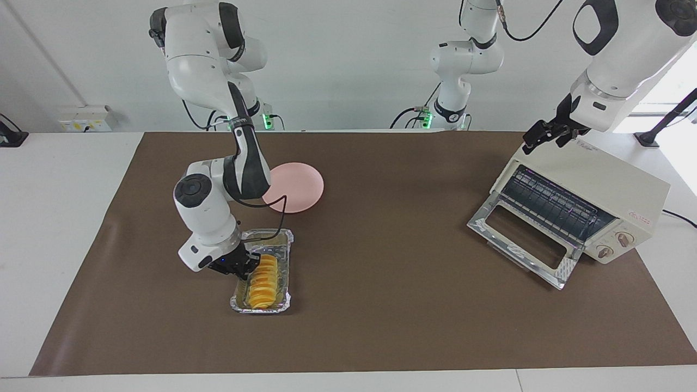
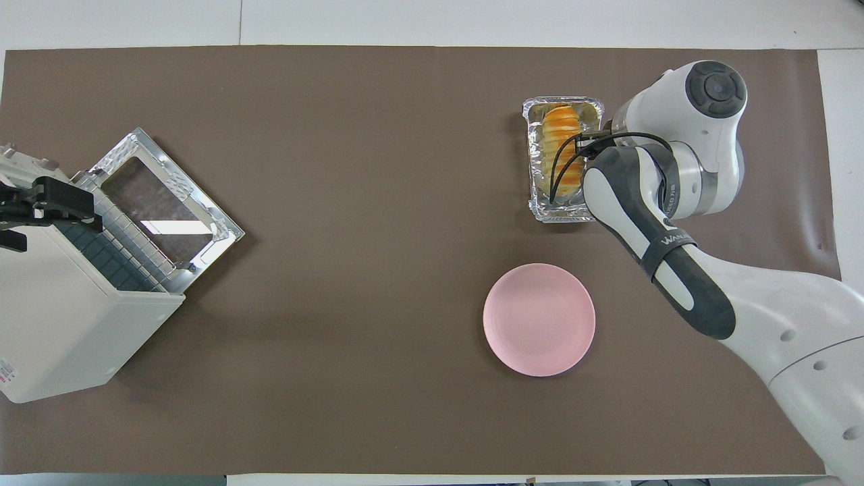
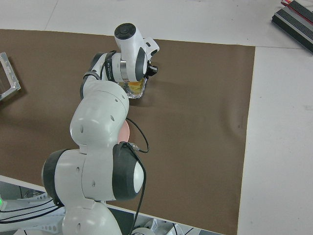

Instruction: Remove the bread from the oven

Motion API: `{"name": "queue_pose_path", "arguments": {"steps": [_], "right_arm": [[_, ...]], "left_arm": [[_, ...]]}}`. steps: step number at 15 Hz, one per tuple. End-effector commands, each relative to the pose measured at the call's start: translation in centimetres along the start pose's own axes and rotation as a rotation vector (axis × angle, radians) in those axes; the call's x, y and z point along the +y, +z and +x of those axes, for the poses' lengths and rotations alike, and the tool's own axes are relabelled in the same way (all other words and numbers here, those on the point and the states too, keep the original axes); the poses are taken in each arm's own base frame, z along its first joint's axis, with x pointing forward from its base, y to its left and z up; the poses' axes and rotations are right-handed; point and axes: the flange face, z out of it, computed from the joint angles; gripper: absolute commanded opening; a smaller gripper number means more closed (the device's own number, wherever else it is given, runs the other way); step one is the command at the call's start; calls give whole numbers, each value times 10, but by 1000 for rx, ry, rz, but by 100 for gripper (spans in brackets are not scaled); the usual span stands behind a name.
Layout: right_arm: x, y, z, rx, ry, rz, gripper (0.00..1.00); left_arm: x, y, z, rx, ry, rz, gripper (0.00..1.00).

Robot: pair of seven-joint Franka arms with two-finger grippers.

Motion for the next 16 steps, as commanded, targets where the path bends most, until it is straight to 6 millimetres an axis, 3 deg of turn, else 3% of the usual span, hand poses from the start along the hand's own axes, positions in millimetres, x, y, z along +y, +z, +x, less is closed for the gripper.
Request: {"name": "queue_pose_path", "arguments": {"steps": [1, 3, 5, 7, 12, 16], "right_arm": [[-1, -22, -3, -46, -41, -14, 100], [-5, -43, 2, -63, -47, -17, 100], [-15, -52, 6, -50, -56, -17, 100], [-36, -47, 4, -43, -78, -32, 100], [-44, -28, 8, -6, -62, -59, 99], [-70, -5, 5, -8, -38, -73, 97]], "left_arm": [[-3, -2, -7, 15, -4, -11, 100], [-3, -2, -7, 15, -4, -11, 100], [-3, -2, -7, 15, -4, -11, 100], [-3, -2, -7, 15, -4, -11, 100], [-3, -2, -7, 15, -4, -11, 100], [-3, -2, -7, 15, -4, -11, 100]]}}
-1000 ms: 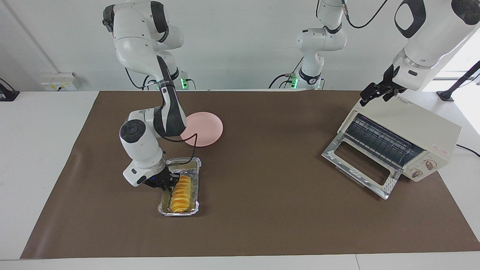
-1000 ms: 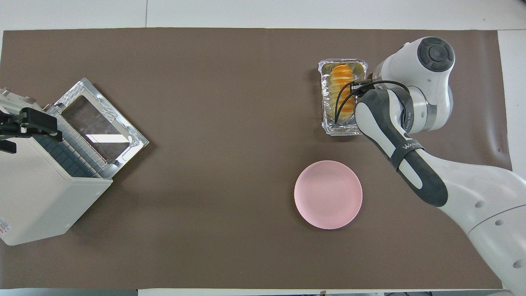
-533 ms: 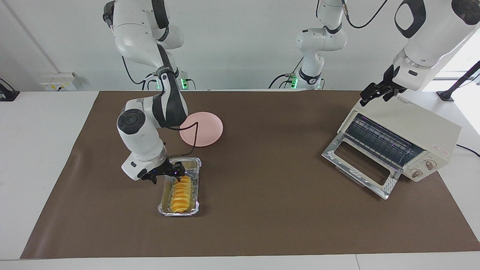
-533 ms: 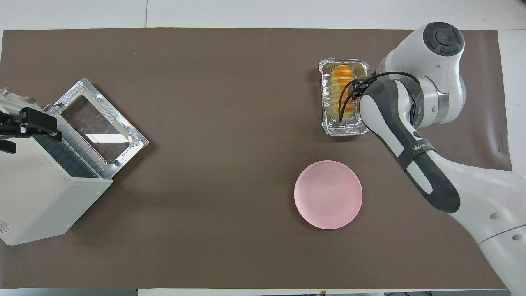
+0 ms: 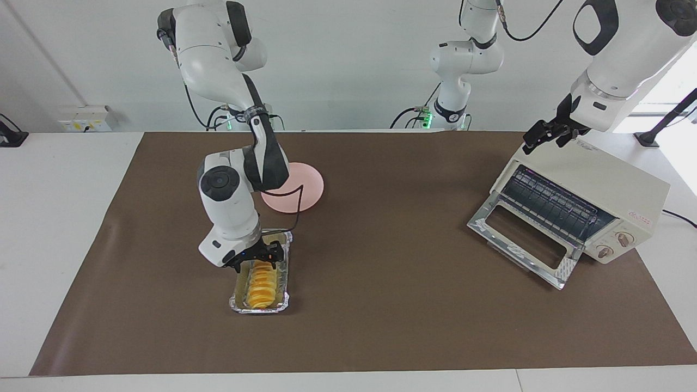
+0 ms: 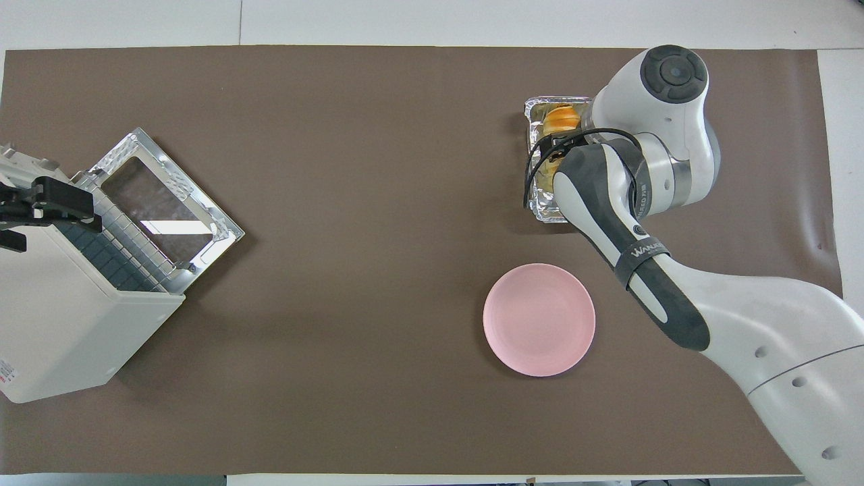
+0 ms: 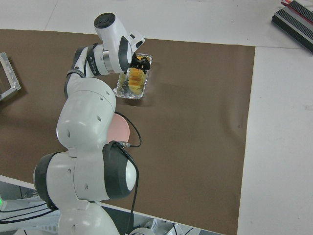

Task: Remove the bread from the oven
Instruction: 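Grasp the orange bread slices in the tray with the right gripper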

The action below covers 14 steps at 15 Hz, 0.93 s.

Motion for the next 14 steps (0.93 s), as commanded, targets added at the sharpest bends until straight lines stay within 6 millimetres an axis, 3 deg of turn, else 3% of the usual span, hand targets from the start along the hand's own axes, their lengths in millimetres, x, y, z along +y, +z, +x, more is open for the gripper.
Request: {"name": "queue_pose_path", "arguments": {"steps": [1, 4, 5, 7, 8, 14], "right_arm": [[-11, 12, 2, 6, 15, -23, 97], [1, 16, 6, 55, 22, -19, 92], [2, 15, 7, 56, 23, -19, 77], [2, 16, 7, 55, 25, -19, 4], [-1, 15, 6, 55, 22, -18, 0], [-4, 9, 6, 37, 21, -22, 0]], "left_arm": [[-3, -2, -7, 15, -3, -11, 100], [-3, -2, -7, 15, -3, -11, 100], [-4, -2, -7, 15, -5, -11, 100], [-4, -2, -7, 15, -5, -11, 100], [-3, -2, -7, 15, -3, -11, 100], [-3, -2, -7, 15, -4, -10, 100]]}}
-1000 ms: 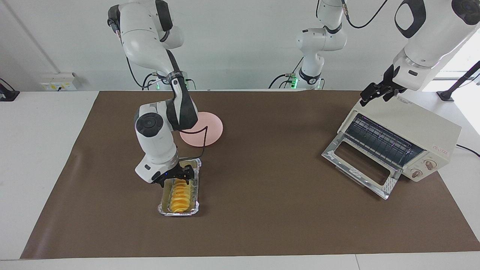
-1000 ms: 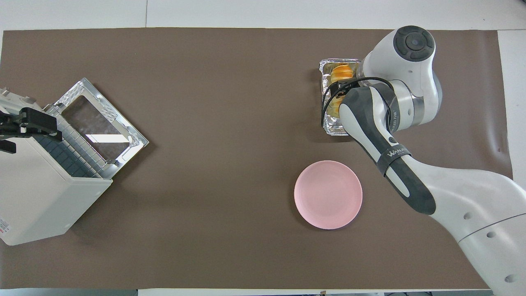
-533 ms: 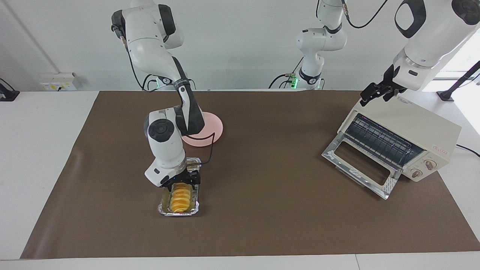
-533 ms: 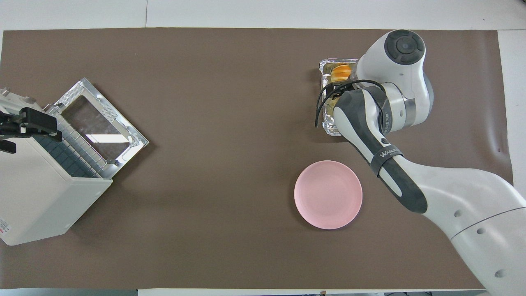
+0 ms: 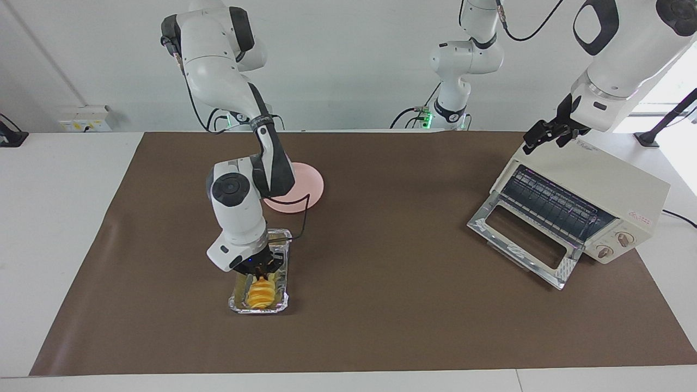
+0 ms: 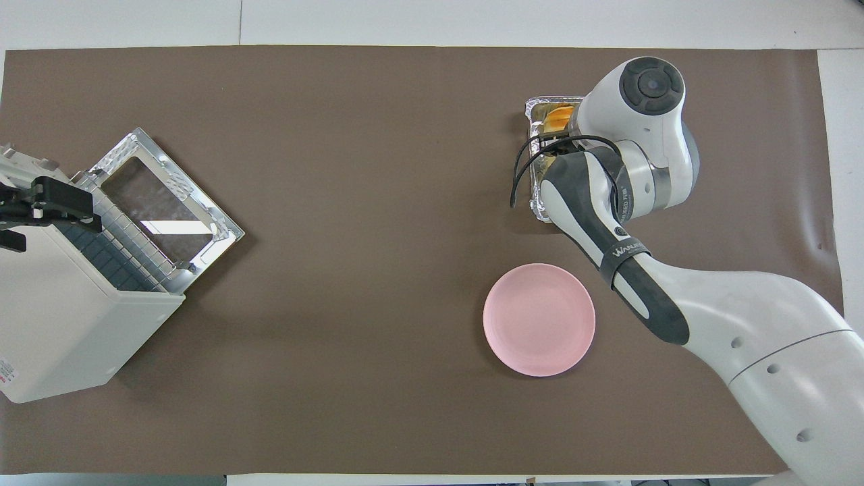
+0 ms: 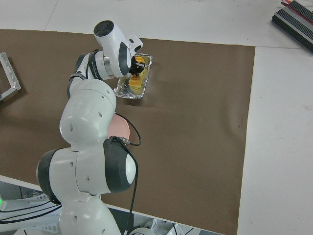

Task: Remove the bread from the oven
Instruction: 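Grasp the orange bread slices in the tray with the right gripper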

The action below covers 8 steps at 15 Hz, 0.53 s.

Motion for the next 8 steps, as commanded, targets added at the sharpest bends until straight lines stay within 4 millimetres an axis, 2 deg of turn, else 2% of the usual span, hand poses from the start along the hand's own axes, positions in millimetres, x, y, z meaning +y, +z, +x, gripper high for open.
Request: {"name": "queue_pose_path", "arguments": {"steps": [1, 5, 8], "right_arm": [[1, -7, 0, -12, -1, -21, 0], [3, -28, -1, -35, 0, -29, 0], [-2, -57, -6, -48, -5, -31, 0]], "left_arm": [[-3, -2, -7, 15, -4, -10, 100], [-3, -2, -7, 15, -4, -10, 100], [-3, -2, -7, 15, -4, -10, 100]]}}
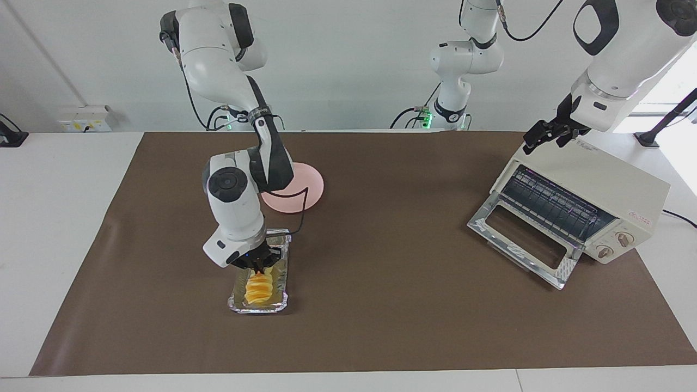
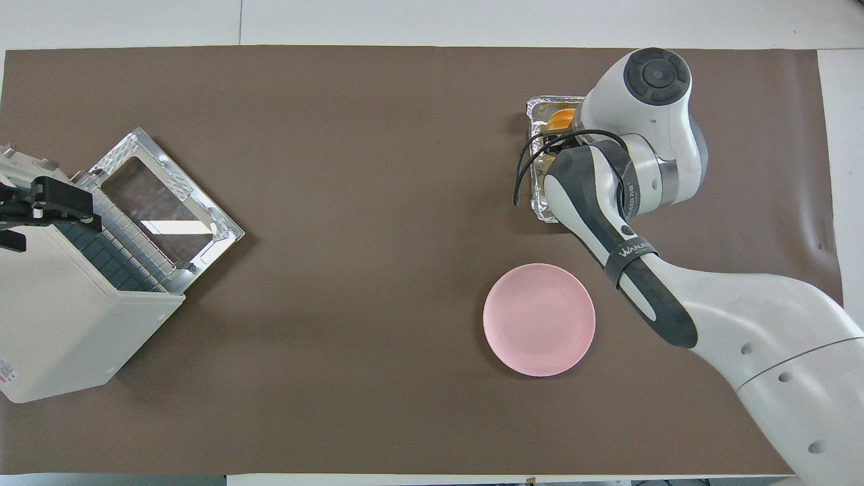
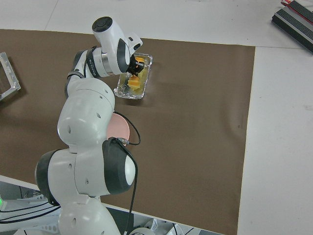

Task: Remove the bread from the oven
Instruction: 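Grasp the orange bread slices in the tray with the right gripper, then carry the bread slices with the right gripper onto the pink plate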

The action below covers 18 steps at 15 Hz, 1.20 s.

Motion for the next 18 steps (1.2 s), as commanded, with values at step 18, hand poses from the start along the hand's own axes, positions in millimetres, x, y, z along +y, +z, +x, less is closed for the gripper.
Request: {"name": "queue_pose_path", "arguments": {"steps": [18], "right_arm": [[-60, -45, -249, -58, 37, 29, 0]], "left_arm": [[-3, -2, -7, 15, -3, -10, 100]]}}
